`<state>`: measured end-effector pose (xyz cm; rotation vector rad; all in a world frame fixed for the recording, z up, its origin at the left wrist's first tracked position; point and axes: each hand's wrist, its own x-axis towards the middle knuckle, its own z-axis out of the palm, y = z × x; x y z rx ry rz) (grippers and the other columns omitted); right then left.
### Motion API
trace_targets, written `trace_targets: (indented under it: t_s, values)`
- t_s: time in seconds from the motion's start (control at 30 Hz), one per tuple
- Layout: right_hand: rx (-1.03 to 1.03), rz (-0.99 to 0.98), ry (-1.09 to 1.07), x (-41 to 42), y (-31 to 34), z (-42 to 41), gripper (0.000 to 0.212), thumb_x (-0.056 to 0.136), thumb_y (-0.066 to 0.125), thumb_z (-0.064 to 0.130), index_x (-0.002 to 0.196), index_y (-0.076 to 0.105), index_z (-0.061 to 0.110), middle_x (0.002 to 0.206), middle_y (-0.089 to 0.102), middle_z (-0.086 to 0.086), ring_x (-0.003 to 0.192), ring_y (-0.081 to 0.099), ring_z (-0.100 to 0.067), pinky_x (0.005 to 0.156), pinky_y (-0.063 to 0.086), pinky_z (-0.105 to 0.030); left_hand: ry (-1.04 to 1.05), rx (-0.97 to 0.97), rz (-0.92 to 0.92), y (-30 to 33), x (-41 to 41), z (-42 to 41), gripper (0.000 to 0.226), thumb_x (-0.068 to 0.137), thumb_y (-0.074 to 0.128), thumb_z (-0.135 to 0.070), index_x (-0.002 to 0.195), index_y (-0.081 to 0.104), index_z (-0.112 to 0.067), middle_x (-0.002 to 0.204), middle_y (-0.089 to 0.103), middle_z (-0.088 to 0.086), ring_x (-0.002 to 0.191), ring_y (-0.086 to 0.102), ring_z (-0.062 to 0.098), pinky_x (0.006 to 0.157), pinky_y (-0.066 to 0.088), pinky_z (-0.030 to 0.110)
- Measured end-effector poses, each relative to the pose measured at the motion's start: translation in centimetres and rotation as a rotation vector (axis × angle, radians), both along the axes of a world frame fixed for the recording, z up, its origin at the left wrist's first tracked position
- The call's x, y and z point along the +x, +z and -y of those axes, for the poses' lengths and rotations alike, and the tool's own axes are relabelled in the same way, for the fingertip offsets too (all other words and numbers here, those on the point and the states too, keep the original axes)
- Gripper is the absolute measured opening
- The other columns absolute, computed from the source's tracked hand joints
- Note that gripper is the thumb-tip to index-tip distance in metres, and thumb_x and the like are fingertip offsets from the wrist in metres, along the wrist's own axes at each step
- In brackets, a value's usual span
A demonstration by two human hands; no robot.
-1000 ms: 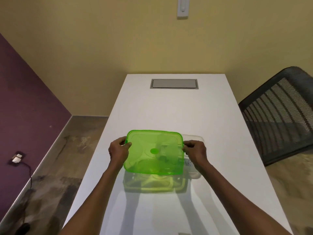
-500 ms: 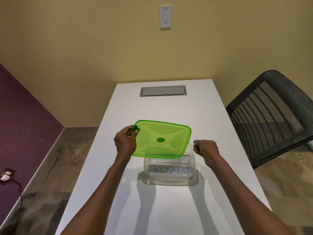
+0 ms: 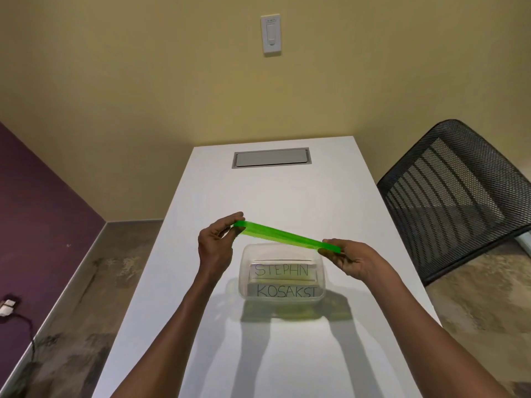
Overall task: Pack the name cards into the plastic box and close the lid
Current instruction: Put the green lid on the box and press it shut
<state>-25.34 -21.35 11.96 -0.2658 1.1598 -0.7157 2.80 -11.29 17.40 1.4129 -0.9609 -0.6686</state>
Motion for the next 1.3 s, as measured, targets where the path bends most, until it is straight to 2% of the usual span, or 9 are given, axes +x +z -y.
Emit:
trace_targets:
  t_s: [0.13,0.27,0.5,0.6,0.7,0.8,1.0,1.17,1.3]
  values:
    - [-0.088,-0.003,-0.023,-0.1,-0.1,0.0,0.009,0.081,0.067,-0.009,0.089,0.064,-0.011,0.079,0.073,-0.021,0.061,0.071,-0.023,0.052,0.06,-0.027,0.05,0.083,-0.032,-0.9,0.7,-0.1,0.034,0.081,0.072,-0.003,0.113,0.069,-0.013,0.113,0.068,-0.009,0.102,0.064,-0.004,0.073,0.05,0.006]
    - [-0.188,-0.062,-0.036,-0.1,-1.0,-0.2,0.022,0.082,0.065,-0.007,0.103,0.063,-0.012,0.097,0.066,-0.024,0.079,0.066,-0.029,0.073,0.059,-0.036,-0.023,0.271,-0.25,-2.5,1.1,-0.1,0.043,0.083,0.065,0.008,0.124,0.056,0.003,0.107,0.07,0.015,0.092,0.068,0.018,0.079,0.056,0.024]
    - [-0.292,-0.362,0.053,-0.7,-2.8,-1.8,0.035,0.081,0.071,-0.002,0.114,0.065,0.009,0.093,0.07,-0.018,0.07,0.066,-0.023,0.065,0.056,-0.032,-0.109,0.435,-0.272,-4.9,1.3,-0.9,0.023,0.09,0.051,0.001,0.108,0.063,-0.008,0.094,0.074,0.01,0.084,0.071,0.022,0.068,0.056,0.026]
    - [-0.353,-0.511,0.096,-0.3,-3.6,-2.7,0.034,0.08,0.073,0.003,0.114,0.066,0.004,0.099,0.07,-0.021,0.076,0.066,-0.028,0.073,0.058,-0.041,-0.132,0.463,-0.184,-6.2,1.2,-1.2,0.018,0.091,0.054,-0.011,0.079,0.068,-0.01,0.083,0.069,0.009,0.08,0.062,0.025,0.075,0.055,0.036]
    - [-0.422,-0.64,0.153,0.3,-4.3,-3.1,0.028,0.081,0.071,0.006,0.109,0.068,0.003,0.088,0.07,-0.015,0.071,0.062,-0.025,0.074,0.057,-0.045,-0.094,0.502,-0.037,-7.4,1.2,-1.6,0.021,0.084,0.06,-0.014,0.081,0.075,-0.028,0.085,0.072,0.001,0.079,0.063,0.022,0.081,0.053,0.038]
    - [-0.496,-0.765,0.224,0.8,-4.7,-3.4,0.031,0.081,0.072,0.009,0.111,0.07,0.006,0.082,0.069,-0.01,0.071,0.062,-0.022,0.081,0.058,-0.047,-0.017,0.533,0.008,-8.4,1.3,-2.0,0.024,0.083,0.062,-0.009,0.093,0.076,-0.026,0.087,0.076,0.0,0.083,0.066,0.022,0.085,0.054,0.041]
    - [-0.556,-0.867,0.35,1.3,-5.1,-3.6,0.042,0.081,0.073,0.014,0.121,0.065,0.006,0.069,0.06,-0.001,0.073,0.055,-0.02,0.082,0.052,-0.037,0.014,0.576,0.076,-9.8,1.7,-2.5,0.03,0.082,0.062,-0.005,0.066,0.066,-0.03,0.074,0.06,0.0,0.071,0.05,0.018,0.078,0.049,0.036]
    - [-0.571,-0.913,0.396,1.6,-5.3,-4.0,0.043,0.079,0.075,0.01,0.121,0.065,0.007,0.07,0.058,-0.002,0.071,0.053,-0.019,0.071,0.041,-0.027,0.083,0.594,0.106,-10.4,1.4,-2.8,0.025,0.083,0.063,-0.006,0.098,0.076,-0.022,0.08,0.071,-0.01,0.085,0.067,0.021,0.087,0.051,0.037]
    - [-0.575,-0.956,0.438,1.8,-5.6,-4.2,0.039,0.078,0.074,0.01,0.116,0.067,0.006,0.077,0.061,-0.003,0.077,0.057,-0.022,0.075,0.045,-0.031,0.066,0.6,0.175,-11.1,1.2,-2.7,0.024,0.083,0.063,-0.005,0.095,0.076,-0.021,0.074,0.068,-0.01,0.079,0.061,0.017,0.08,0.046,0.031]
